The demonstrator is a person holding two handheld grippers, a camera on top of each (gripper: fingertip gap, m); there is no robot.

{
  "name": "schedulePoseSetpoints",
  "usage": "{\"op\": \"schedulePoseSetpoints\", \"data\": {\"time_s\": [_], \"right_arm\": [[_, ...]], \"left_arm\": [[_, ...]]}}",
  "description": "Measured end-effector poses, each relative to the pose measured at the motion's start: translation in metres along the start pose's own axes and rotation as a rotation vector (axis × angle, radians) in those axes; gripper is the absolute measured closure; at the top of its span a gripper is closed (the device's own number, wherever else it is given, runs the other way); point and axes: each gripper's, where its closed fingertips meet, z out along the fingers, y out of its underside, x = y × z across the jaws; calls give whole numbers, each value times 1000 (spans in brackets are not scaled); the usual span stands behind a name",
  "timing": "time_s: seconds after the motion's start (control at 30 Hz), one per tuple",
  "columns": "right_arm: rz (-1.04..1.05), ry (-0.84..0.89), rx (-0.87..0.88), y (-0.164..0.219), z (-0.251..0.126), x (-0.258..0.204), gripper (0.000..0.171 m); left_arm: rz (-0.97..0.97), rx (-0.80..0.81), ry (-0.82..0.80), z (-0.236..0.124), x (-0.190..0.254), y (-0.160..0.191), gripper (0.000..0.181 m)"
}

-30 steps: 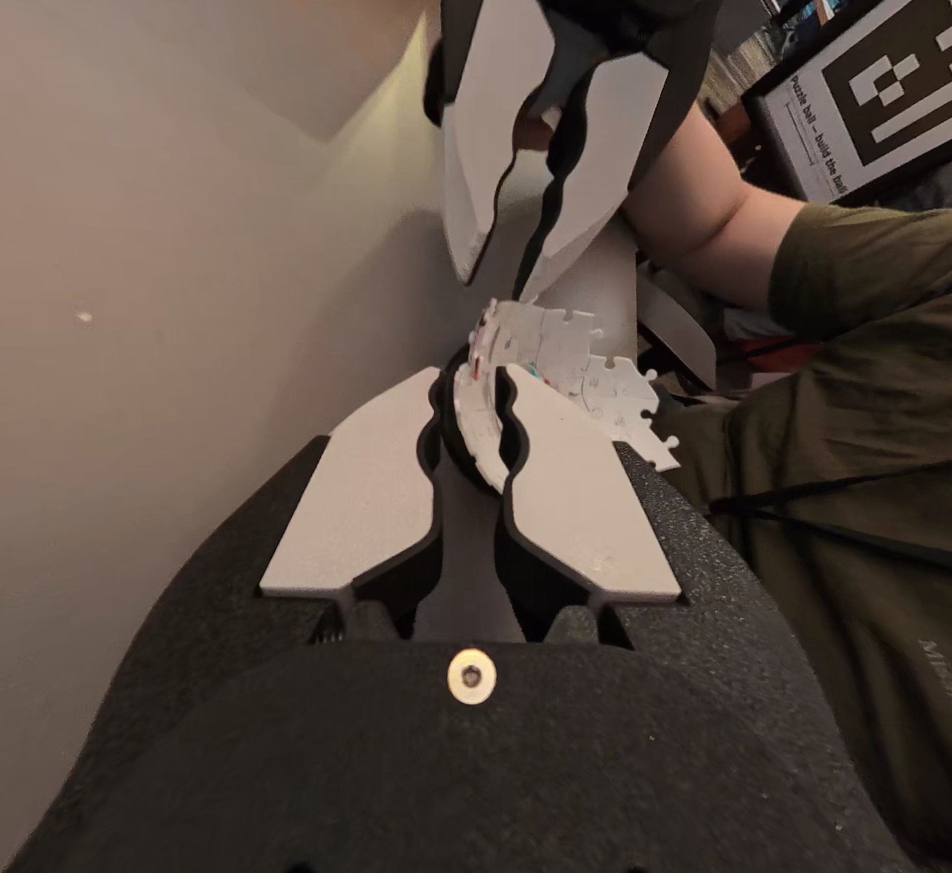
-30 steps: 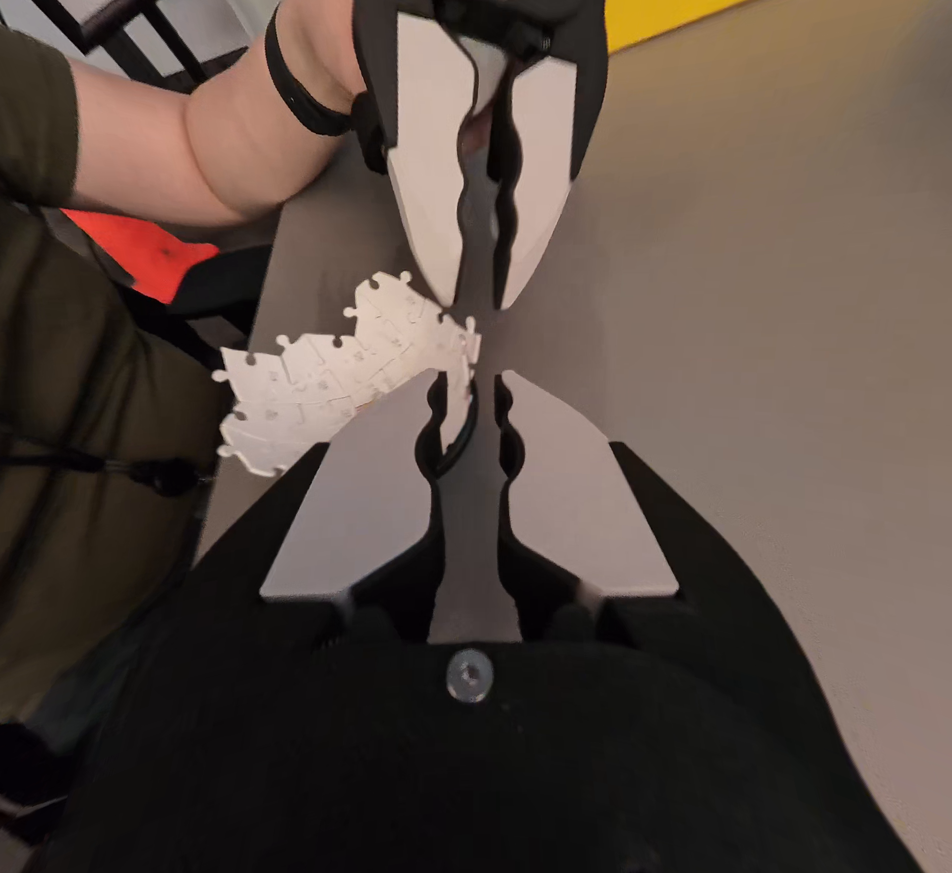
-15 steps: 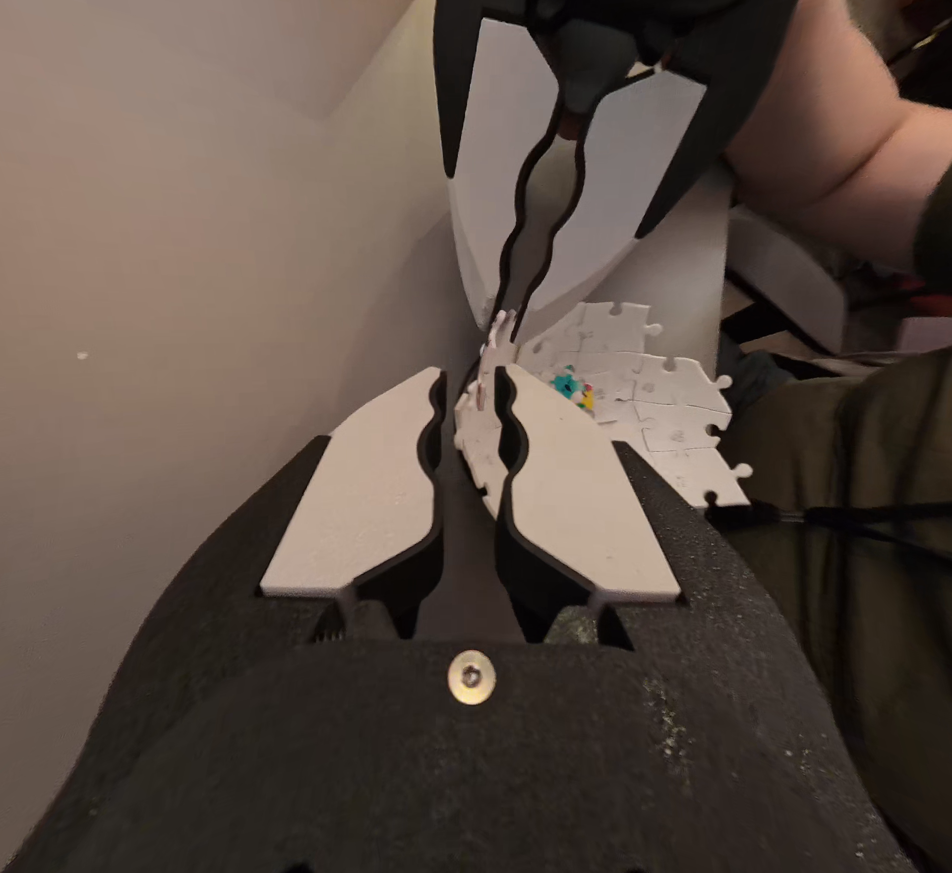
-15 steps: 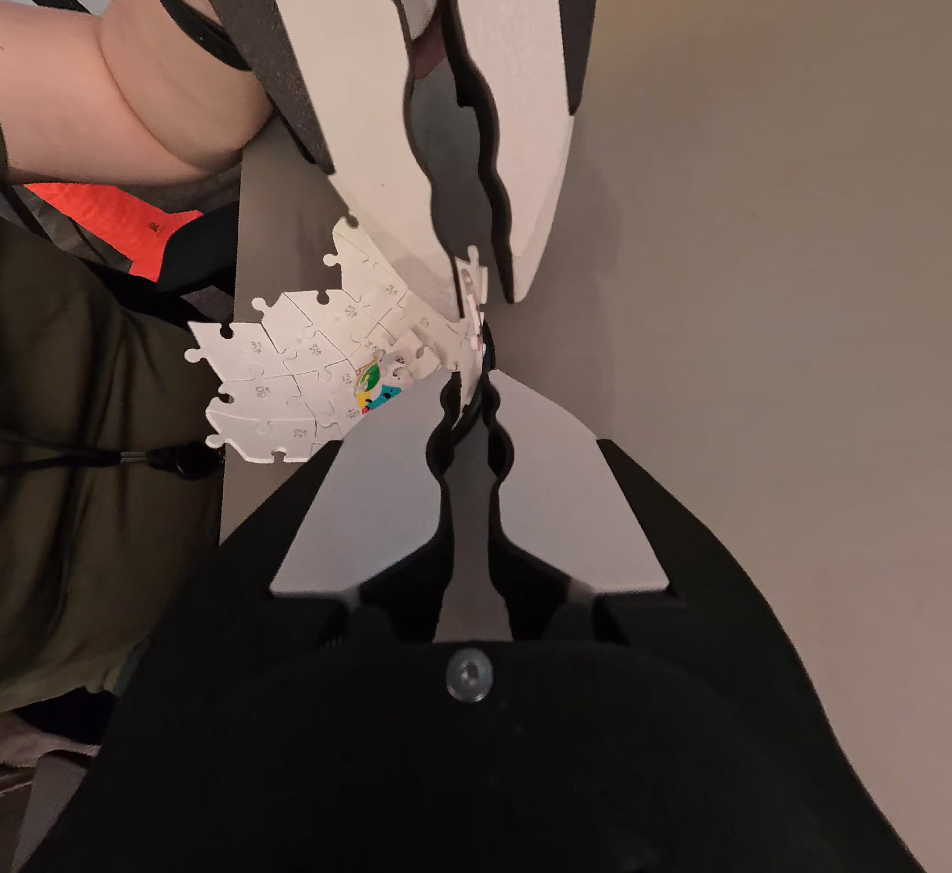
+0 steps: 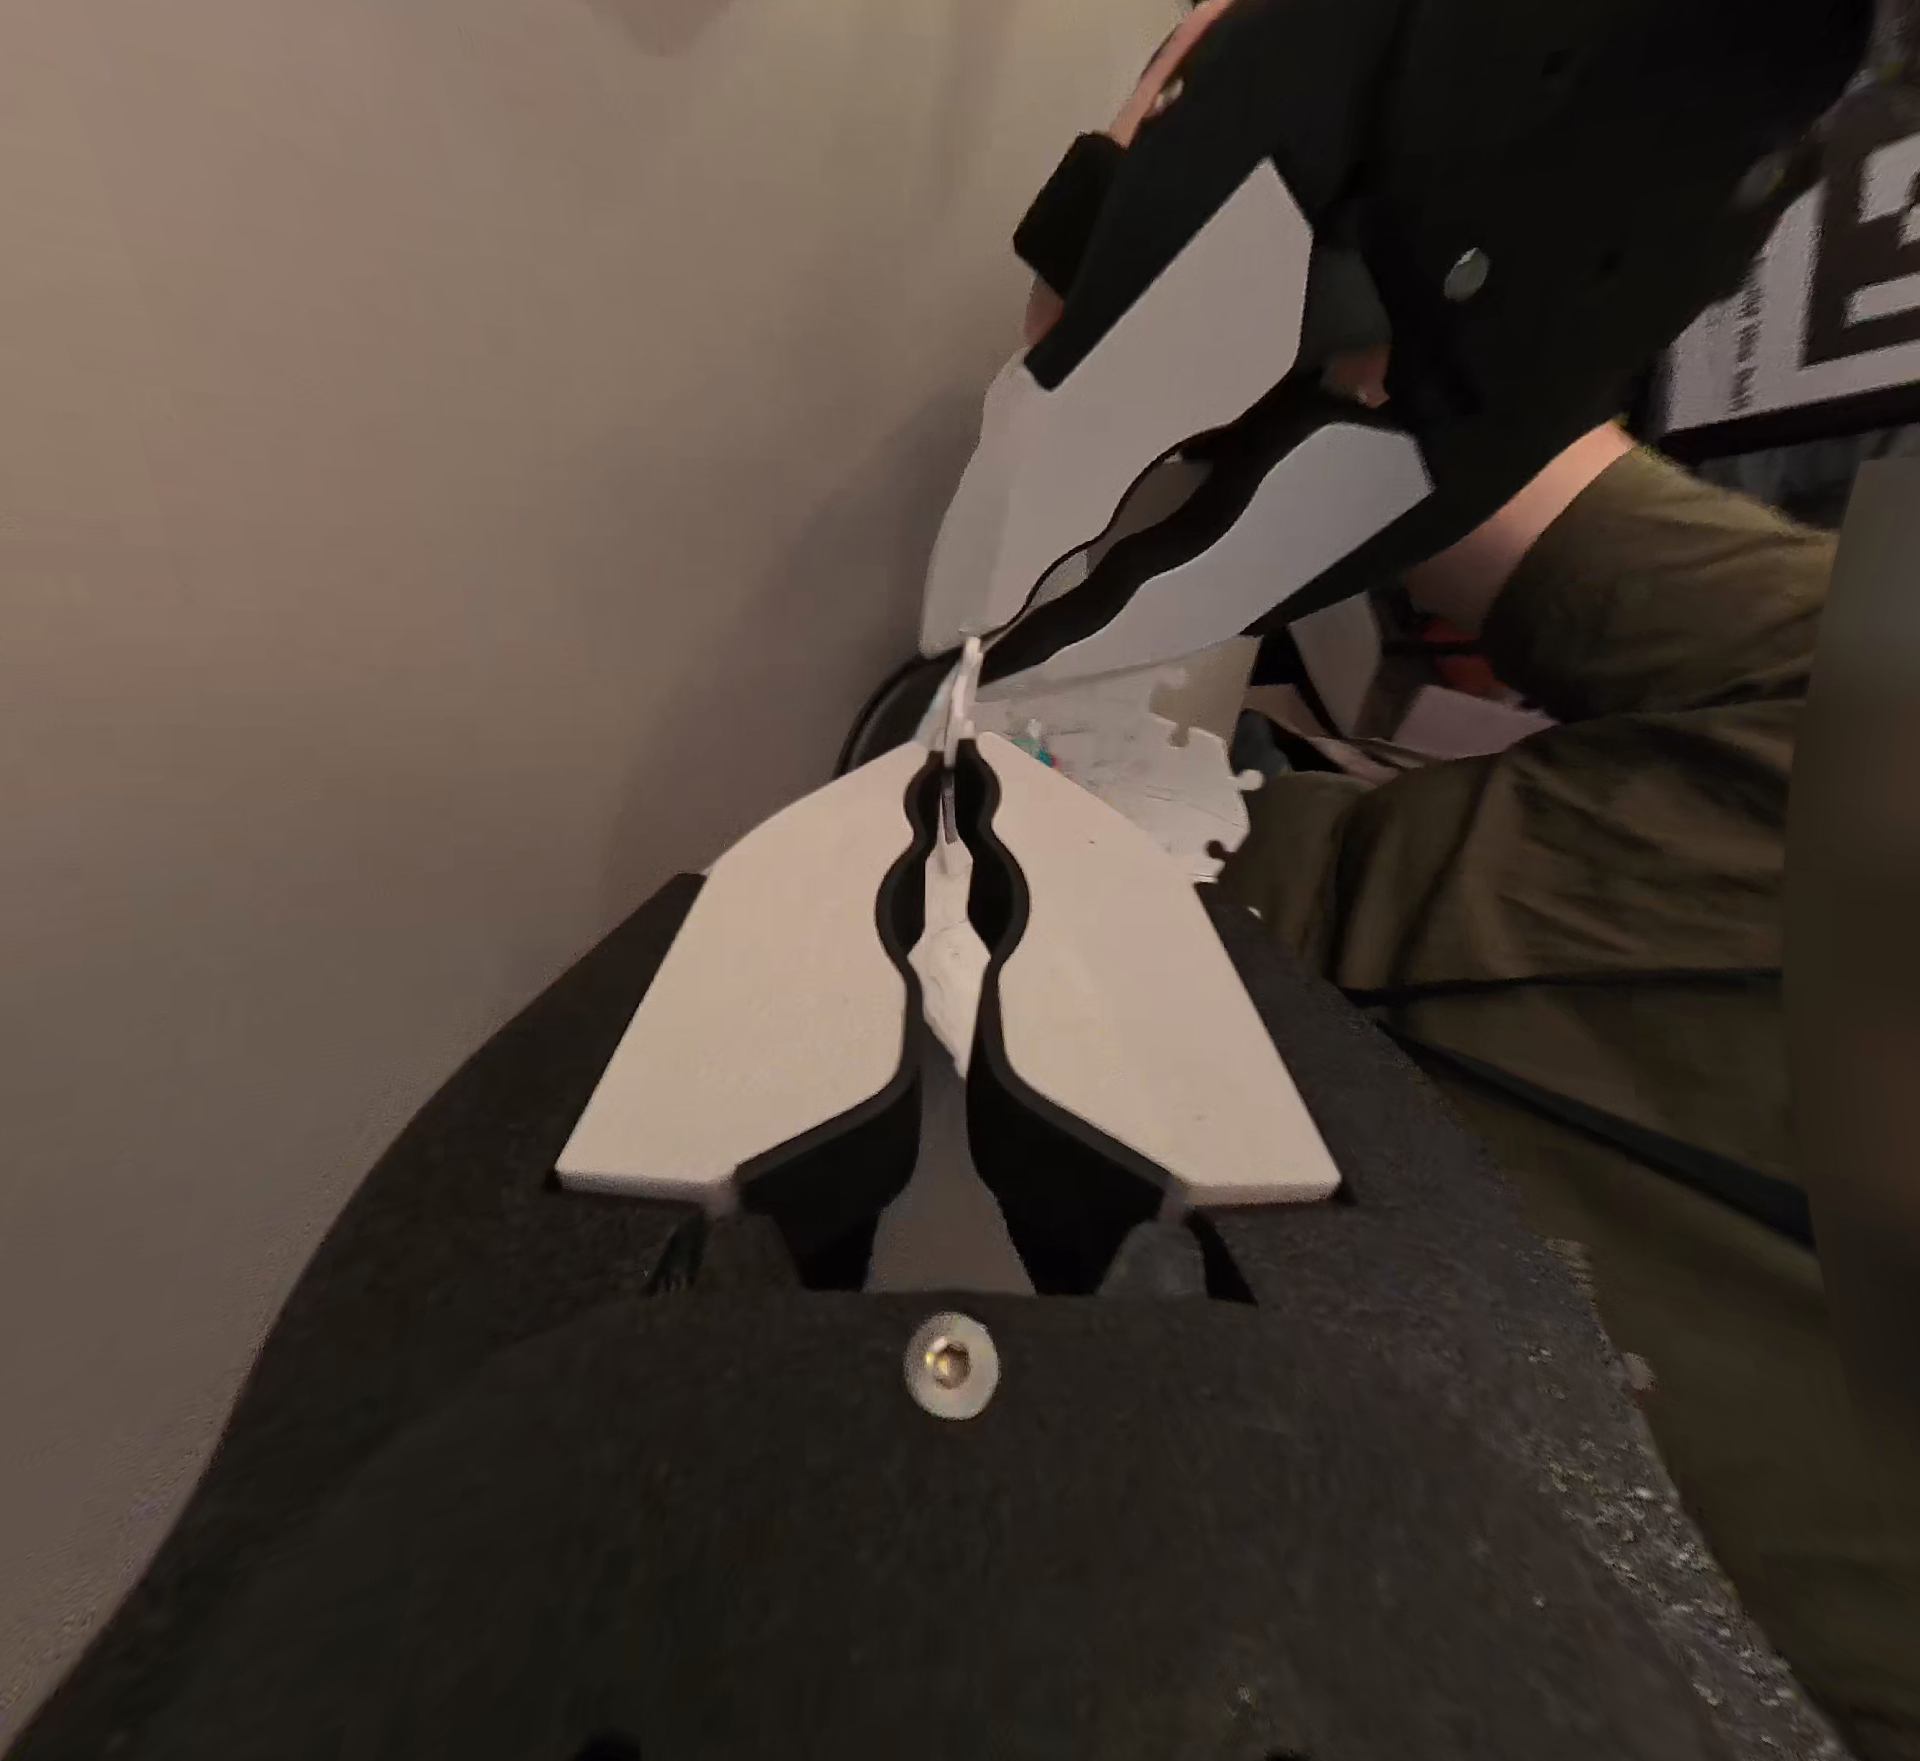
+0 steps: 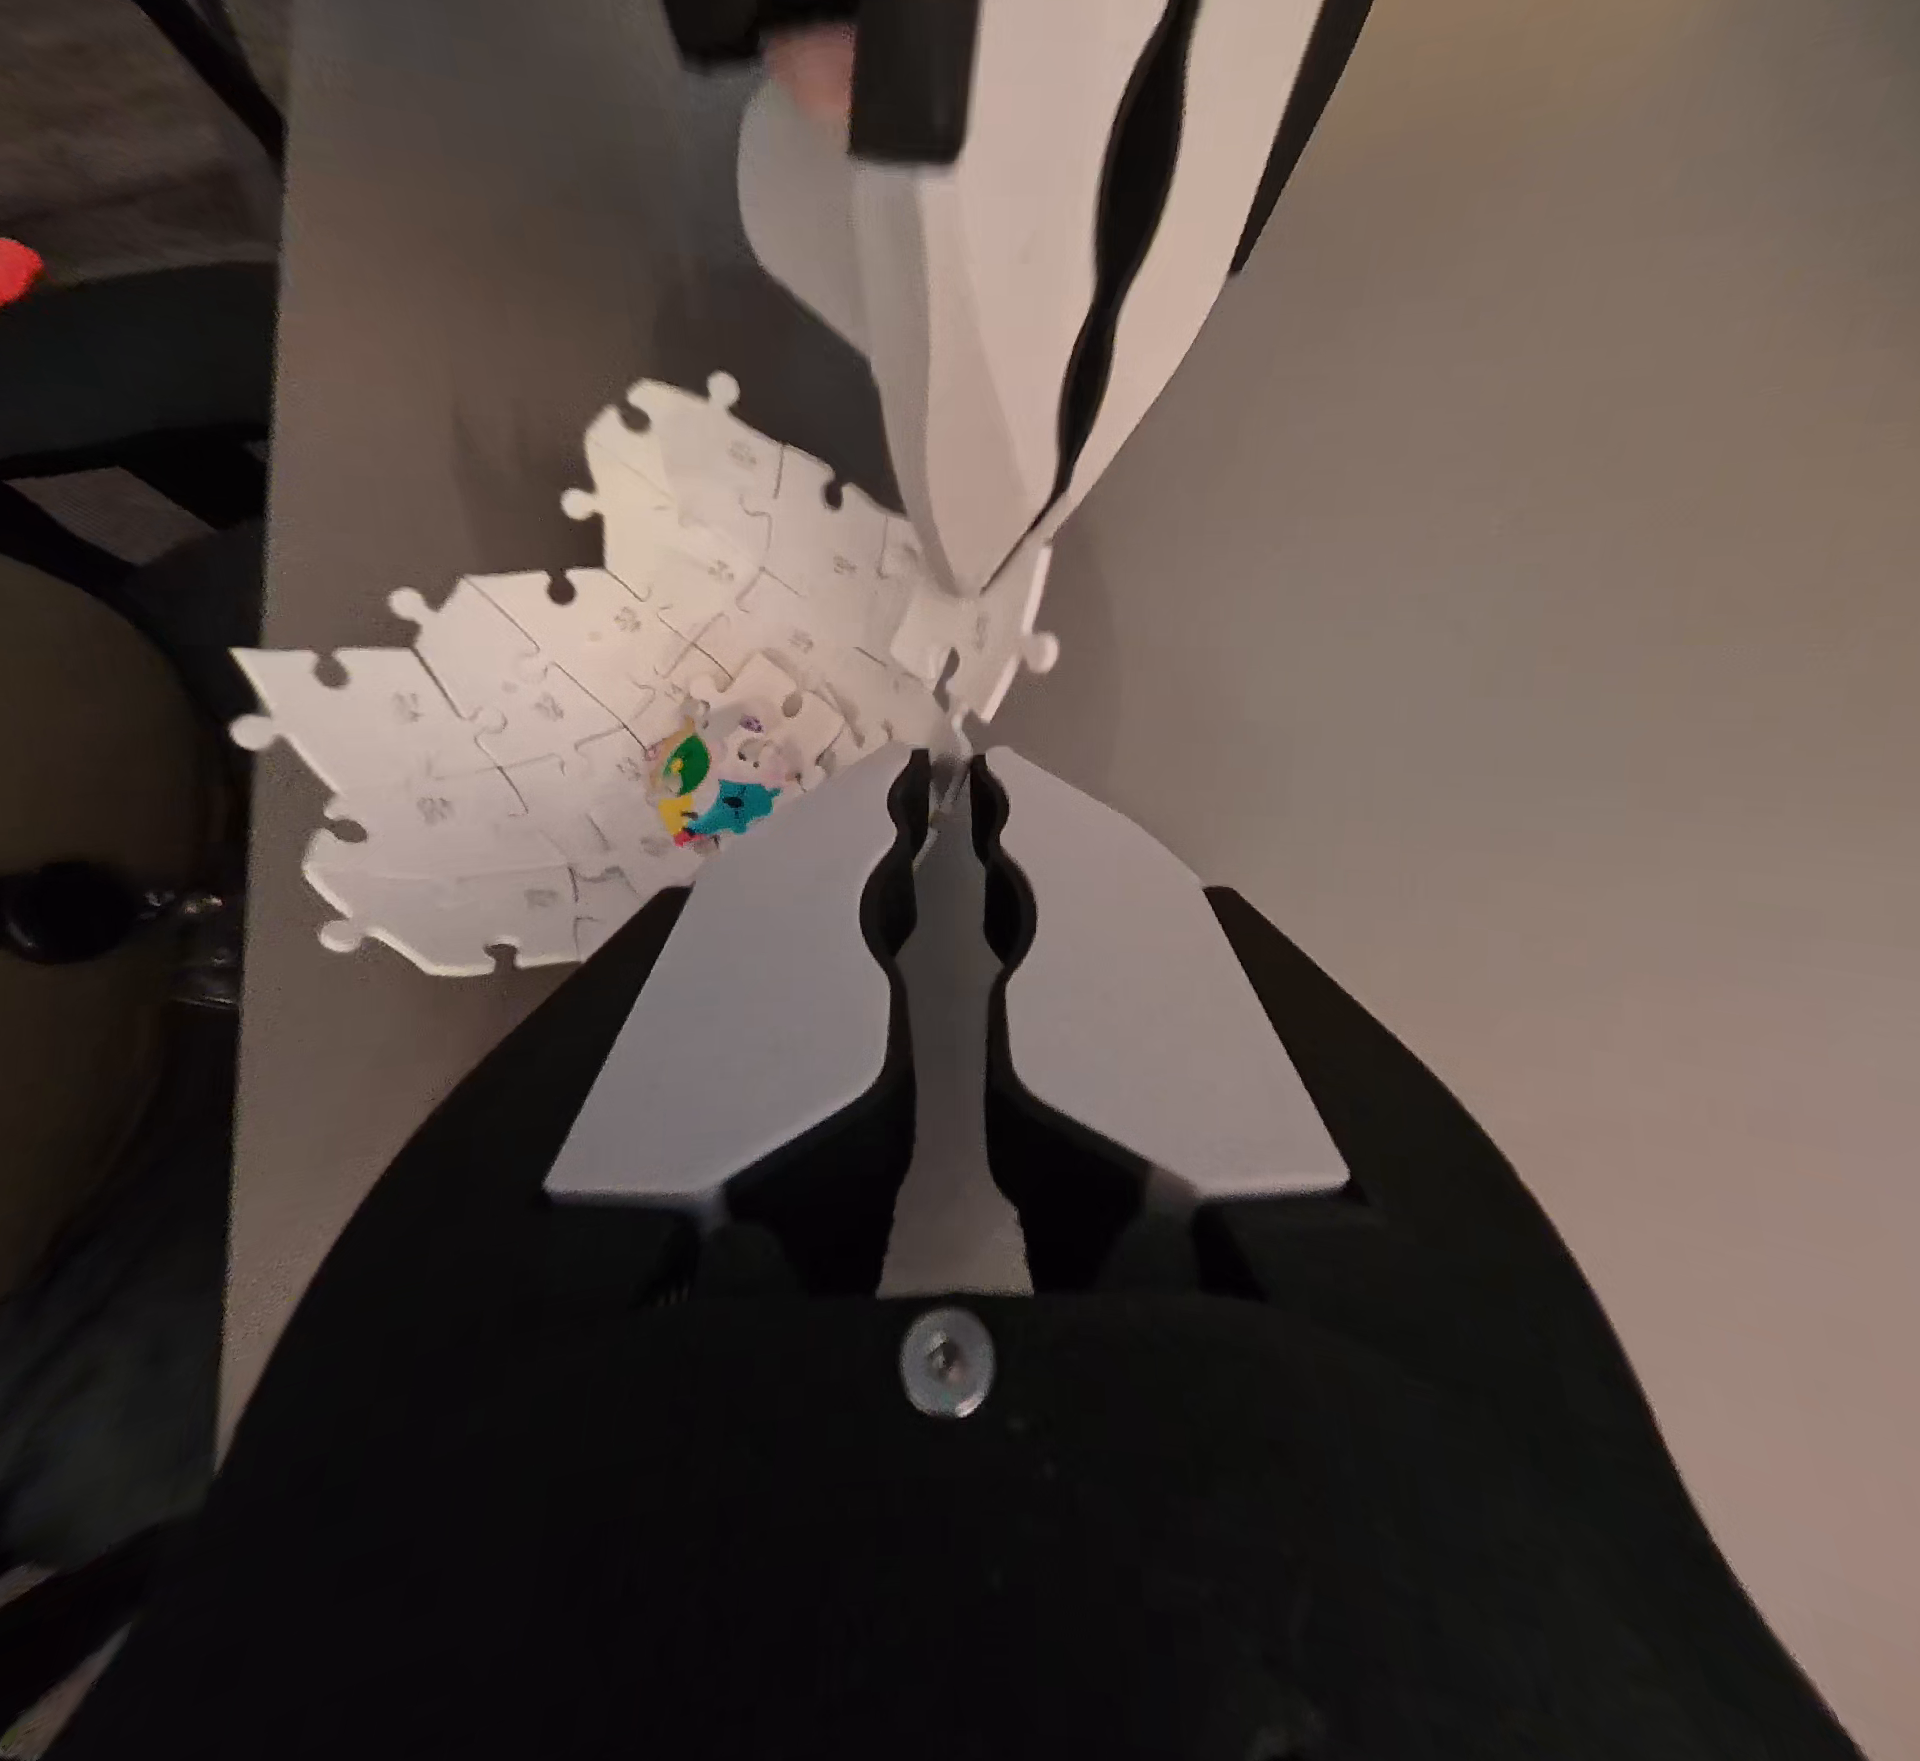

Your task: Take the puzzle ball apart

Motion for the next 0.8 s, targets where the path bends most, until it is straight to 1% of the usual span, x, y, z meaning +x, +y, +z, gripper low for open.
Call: {"op": "schedulePoseSetpoints", "data": {"time_s": [0.1,0.13,0.2,0.3,0.37,0.4,0.43,0.47,0.5,0.53,0.57,0.6,0.63,0.7,0.77,0.8], "right_arm": [[-13,-3,8,1,0,0,163],[-8,-5,24,-1,-1,1,162],[9,20,89,-11,-9,7,147],[86,-23,255,-32,-32,9,147],[170,-90,363,-45,-44,9,147],[205,-123,386,-47,-46,8,147],[234,-144,385,-46,-46,9,149],[244,-181,373,-44,-46,6,166],[242,-215,373,-44,-49,2,168],[224,-210,383,-46,-53,2,168],[200,-180,388,-47,-60,3,168],[185,-127,393,-49,-72,8,168],[174,-49,411,-52,-90,16,168],[184,213,423,-52,-146,50,168],[245,480,364,-31,-209,92,168],[315,566,309,-12,-236,114,169]], "left_arm": [[-64,44,56,-11,1,-9,179],[-41,58,59,-14,2,-12,179],[18,85,37,-16,6,-13,179],[131,125,-53,-18,10,-16,179],[213,158,-103,-19,15,-19,179],[245,169,-108,-18,20,-21,179],[275,189,-102,-18,25,-24,179],[309,209,-85,-17,33,-27,179],[328,216,-93,-18,36,-29,176],[335,218,-108,-20,37,-30,167],[339,236,-145,-24,36,-33,148],[355,254,-183,-30,35,-33,141],[375,265,-209,-35,34,-30,142],[384,242,-262,-39,25,-14,145],[357,208,-311,-37,6,2,149],[331,188,-299,-32,-1,9,150]]}}
